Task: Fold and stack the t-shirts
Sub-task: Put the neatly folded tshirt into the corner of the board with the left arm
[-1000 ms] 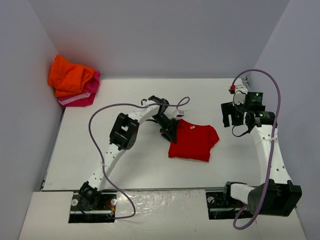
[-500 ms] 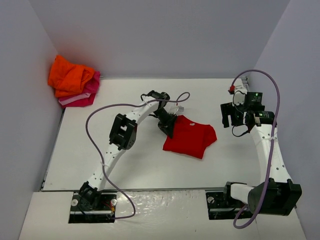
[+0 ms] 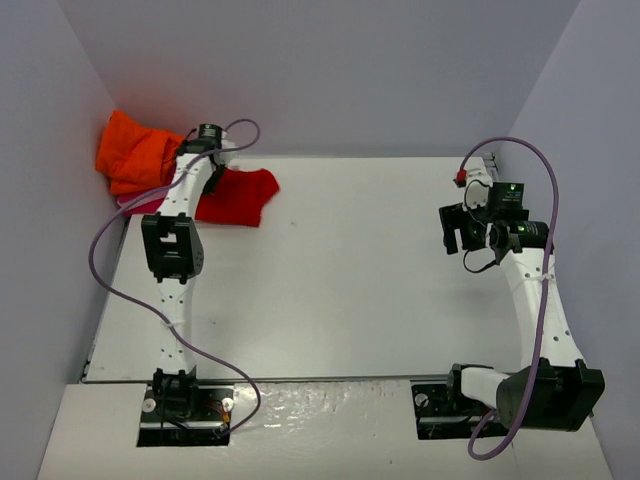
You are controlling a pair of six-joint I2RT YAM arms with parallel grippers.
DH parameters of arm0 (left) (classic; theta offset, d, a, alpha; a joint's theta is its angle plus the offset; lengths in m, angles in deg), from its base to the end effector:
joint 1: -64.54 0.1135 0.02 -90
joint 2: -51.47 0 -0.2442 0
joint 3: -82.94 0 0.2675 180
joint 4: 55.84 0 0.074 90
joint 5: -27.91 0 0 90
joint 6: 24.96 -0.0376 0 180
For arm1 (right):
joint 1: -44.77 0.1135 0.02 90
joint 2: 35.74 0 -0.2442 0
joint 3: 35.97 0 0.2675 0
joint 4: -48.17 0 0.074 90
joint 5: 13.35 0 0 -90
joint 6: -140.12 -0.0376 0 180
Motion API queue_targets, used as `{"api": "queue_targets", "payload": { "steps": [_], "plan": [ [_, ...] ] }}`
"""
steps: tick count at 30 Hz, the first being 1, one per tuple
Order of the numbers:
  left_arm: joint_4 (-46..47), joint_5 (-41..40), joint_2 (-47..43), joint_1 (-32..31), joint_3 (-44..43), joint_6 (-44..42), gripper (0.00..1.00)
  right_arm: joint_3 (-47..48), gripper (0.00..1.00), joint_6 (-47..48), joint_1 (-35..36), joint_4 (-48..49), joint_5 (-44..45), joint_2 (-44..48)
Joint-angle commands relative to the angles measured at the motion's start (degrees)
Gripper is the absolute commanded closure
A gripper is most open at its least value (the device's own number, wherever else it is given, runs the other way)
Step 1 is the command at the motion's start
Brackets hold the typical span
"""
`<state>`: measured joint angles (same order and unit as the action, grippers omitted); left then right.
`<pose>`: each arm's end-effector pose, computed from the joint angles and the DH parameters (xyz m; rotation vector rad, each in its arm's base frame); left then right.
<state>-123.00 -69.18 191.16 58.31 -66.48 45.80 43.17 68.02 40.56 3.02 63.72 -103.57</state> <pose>0.5272 -0.0529 0.2229 0.5232 2.5269 0.2442 0.2819 -0.0123 0.3305 -0.3836 2.1100 0.0191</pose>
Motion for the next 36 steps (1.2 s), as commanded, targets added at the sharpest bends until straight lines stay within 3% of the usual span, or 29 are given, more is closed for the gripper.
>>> {"api": "queue_targets", "payload": {
  "steps": [1, 5, 10, 14, 16, 19, 22, 24, 28, 31, 36],
  "plan": [
    [14.5, -23.1, -8.7, 3.0, 0.6, -14.8, 1.0, 1.1, 0.27, 1.8, 0.4, 1.2, -0.5, 2.2],
    [24.8, -30.5, -8.4, 3.1, -0.5, -26.0, 1.0, -0.2, 0.27, 2.7, 0.5, 1.4, 0.5, 3.1],
    [30.2, -33.1, -7.0, 1.7, -5.3, -31.9, 1.0, -2.6, 0.26, 3.2, 0.3, 2.3, 0.9, 4.2],
    [45.0, -35.1, -12.1, -2.3, 8.8, -41.2, 1.0, -4.5, 0.26, 3.2, 0.3, 3.3, 1.3, 5.2],
    [47.3, -35.1, -13.5, -3.7, 10.4, -43.4, 1.0, -5.1, 0.26, 3.1, 0.3, 3.5, 1.4, 5.4],
    [42.2, -35.7, -11.0, -4.4, 3.8, -42.3, 1.0, -5.0, 0.26, 3.0, 0.4, 3.5, 1.5, 5.3],
    [31.6, -36.1, -3.7, -0.9, -18.0, -40.7, 1.0, -4.9, 0.26, 3.1, 0.3, 3.6, 1.6, 6.0],
    [30.4, -36.4, -1.1, 1.3, -22.2, -42.6, 1.0, -5.1, 0.26, 3.3, 0.4, 3.7, 1.7, 6.5],
    [35.3, -35.8, -2.3, 5.0, -19.2, -45.5, 1.0, -5.2, 0.26, 3.3, 0.4, 3.8, 1.5, 6.0],
    [33.3, -35.4, -0.3, 9.0, -23.7, -45.5, 1.0, -4.9, 0.26, 2.9, 0.4, 4.0, 1.0, 5.1],
    [30.1, -34.0, 2.2, 15.9, -22.9, -42.4, 1.0, -5.0, 0.26, 2.8, 0.4, 4.1, 1.0, 4.9]
  ]
}}
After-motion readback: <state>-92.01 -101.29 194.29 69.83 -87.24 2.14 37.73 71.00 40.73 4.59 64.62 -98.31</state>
